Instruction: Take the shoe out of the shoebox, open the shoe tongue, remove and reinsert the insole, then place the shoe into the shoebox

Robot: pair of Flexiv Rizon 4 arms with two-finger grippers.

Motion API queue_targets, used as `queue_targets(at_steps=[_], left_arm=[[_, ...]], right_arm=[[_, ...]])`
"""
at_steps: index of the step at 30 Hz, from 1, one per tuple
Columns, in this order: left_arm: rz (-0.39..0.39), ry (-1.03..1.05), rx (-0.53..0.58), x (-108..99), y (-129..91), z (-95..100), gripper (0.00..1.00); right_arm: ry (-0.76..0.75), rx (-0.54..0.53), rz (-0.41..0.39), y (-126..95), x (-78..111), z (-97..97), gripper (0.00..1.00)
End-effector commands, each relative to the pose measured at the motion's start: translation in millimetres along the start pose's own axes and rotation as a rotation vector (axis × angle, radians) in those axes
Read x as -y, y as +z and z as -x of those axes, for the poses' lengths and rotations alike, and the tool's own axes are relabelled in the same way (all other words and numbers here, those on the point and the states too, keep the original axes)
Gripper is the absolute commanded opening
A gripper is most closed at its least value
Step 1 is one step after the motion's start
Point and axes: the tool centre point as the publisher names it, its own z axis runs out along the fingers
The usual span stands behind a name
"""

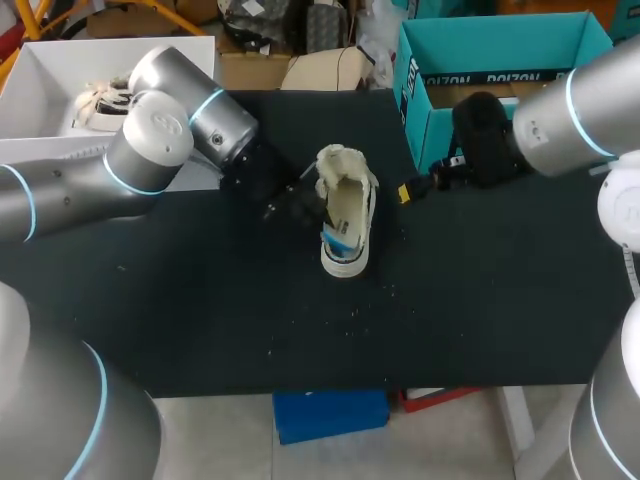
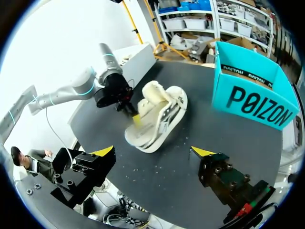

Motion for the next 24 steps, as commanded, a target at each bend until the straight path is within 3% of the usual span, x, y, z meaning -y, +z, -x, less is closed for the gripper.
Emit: queue_targets(at_steps=[1, 4, 6, 7, 8, 9, 18, 21, 24], left_arm=[[0.035, -0.011, -0.014, -1.3, 3.7, 4.6, 0.0], [0.062, -0.02, -0.016, -3.3, 4.3, 5.6, 0.02], [0.063, -0.018, -0.015, -1.1, 5.8, 7.0, 0.39], [0.063, -0.014, -0.011, 1.1, 5.9, 7.9, 0.53], [0.061, -0.009, -0.006, 4.0, 5.6, 9.1, 0.81], [0.06, -0.005, -0.003, 7.2, 4.8, 10.0, 0.98], [0.044, 0.015, 0.044, 33.5, -0.1, 7.3, 1.0], [0.049, -0.007, 0.037, 31.7, 2.3, 2.7, 0.95], [0.052, -0.016, 0.024, 30.3, 5.3, 0.5, 0.78]], right_arm=[[0.001, 0.001, -0.001, 0.2, -0.3, -0.6, 1.0], [0.001, 0.001, -0.001, 0.2, -0.3, -0.6, 1.0], [0.001, 0.001, -0.001, 0.2, -0.3, -0.6, 1.0], [0.001, 0.001, -0.001, 0.2, -0.3, -0.6, 1.0], [0.001, 0.001, -0.001, 0.2, -0.3, -0.6, 1.0], [0.001, 0.001, -0.001, 0.2, -0.3, -0.6, 1.0], [0.001, 0.001, -0.001, 0.2, -0.3, -0.6, 1.0], [0.001, 0.001, -0.001, 0.2, -0.3, -0.6, 1.0], [0.001, 0.001, -0.001, 0.2, -0.3, -0.6, 1.0]])
